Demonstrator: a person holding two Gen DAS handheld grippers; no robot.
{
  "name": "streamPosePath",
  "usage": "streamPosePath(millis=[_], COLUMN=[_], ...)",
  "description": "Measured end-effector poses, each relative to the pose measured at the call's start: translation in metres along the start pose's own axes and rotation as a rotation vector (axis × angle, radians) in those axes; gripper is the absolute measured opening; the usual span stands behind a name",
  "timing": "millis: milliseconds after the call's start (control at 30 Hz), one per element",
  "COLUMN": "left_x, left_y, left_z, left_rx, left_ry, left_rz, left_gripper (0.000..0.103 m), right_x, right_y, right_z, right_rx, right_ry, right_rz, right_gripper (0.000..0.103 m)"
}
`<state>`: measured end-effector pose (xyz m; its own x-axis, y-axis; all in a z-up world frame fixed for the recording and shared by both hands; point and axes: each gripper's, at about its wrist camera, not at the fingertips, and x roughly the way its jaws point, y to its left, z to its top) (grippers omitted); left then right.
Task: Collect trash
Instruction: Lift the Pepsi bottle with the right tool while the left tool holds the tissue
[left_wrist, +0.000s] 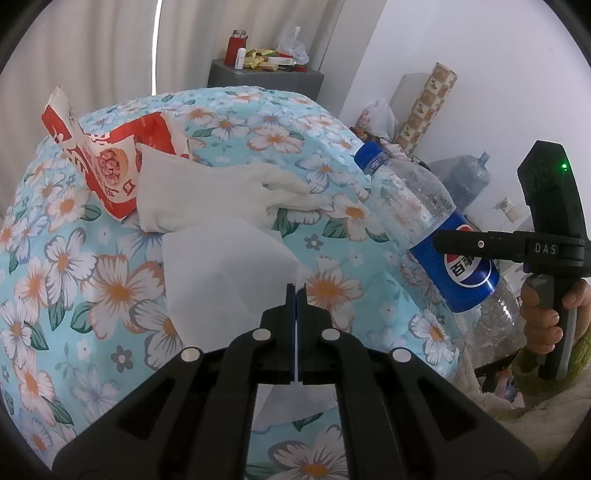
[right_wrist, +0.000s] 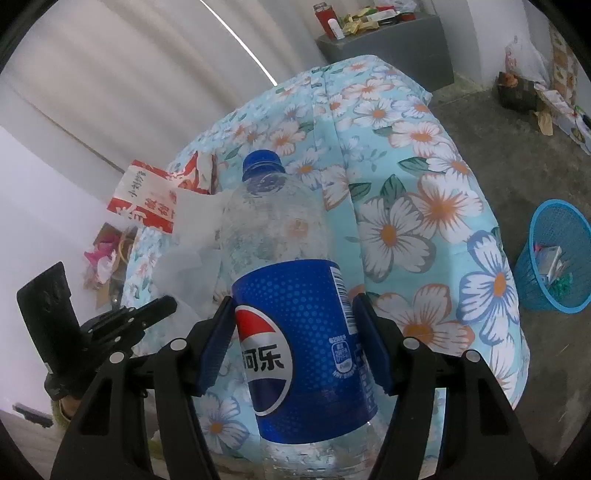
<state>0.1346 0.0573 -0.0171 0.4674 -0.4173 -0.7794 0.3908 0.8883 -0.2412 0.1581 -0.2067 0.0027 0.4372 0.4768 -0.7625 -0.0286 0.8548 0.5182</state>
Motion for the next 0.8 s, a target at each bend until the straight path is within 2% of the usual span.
streamPosePath(millis=[300,800], left_x=[-0.013,-0.057], left_y=[-0.005,-0.046], left_z=[0.009,0.055], left_rx=[0.006,0.116], left_ry=[-0.041,-0.192], left_rz=[-0.016,-0.088], left_gripper=[0.0,0.0], right_x=[-0.011,-0.053], right_y=[-0.002,-0.017], right_z=[0.001,0.004], right_rx=[0.006,0.029], right_ry=[-0.03,-0.142], right_rz=[0.005,0.023], right_gripper=[0.062,0.061])
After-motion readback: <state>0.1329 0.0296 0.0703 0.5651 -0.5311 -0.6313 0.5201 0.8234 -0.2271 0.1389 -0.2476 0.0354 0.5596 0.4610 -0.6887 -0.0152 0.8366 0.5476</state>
